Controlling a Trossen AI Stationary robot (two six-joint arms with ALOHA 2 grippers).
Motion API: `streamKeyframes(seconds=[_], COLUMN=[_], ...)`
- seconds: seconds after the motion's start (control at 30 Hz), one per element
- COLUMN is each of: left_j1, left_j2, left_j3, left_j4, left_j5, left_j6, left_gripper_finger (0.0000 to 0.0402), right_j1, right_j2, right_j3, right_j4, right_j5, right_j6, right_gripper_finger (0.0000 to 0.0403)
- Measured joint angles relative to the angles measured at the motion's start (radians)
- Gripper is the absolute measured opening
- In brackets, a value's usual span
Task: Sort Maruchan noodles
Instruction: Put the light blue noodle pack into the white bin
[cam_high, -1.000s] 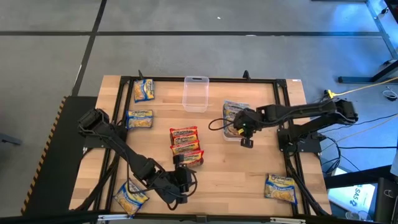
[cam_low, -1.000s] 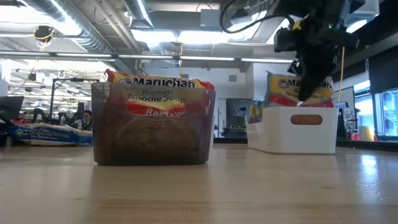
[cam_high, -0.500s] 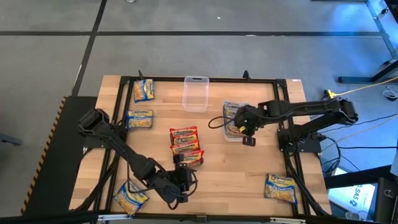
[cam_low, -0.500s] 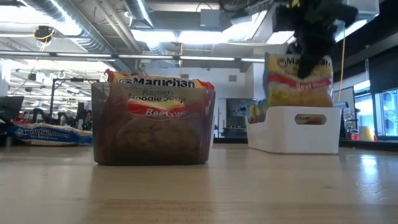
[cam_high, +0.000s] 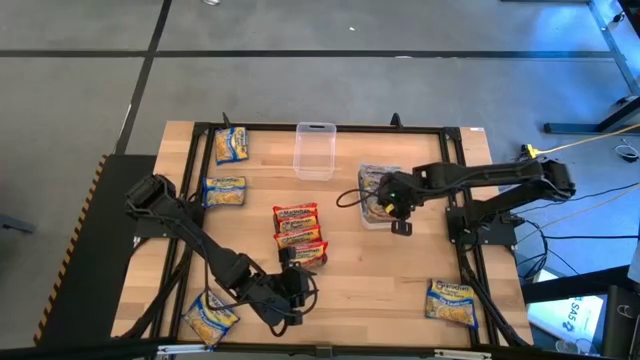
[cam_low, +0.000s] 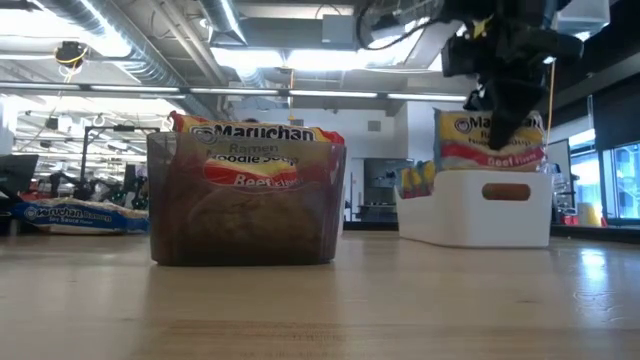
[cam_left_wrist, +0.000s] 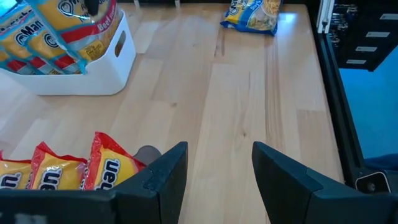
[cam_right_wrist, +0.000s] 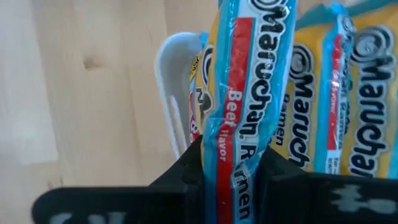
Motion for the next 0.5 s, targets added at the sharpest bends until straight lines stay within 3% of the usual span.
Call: streamKeyframes(seconds=[0.5], left_j1=[0.000], left_j2=[0.000], left_j3=[0.000], left_j4=[0.003], left_j5=[-0.020], left_j6=[0.001], left_gripper_finger=[0.0174], right_j1=[-0.008], right_j2=[0.027], right_j3=[-0.140], right_j4=[0.146], right_j5=[-0.061], right_j6=[-0.019], right_gripper_finger=[0.0047])
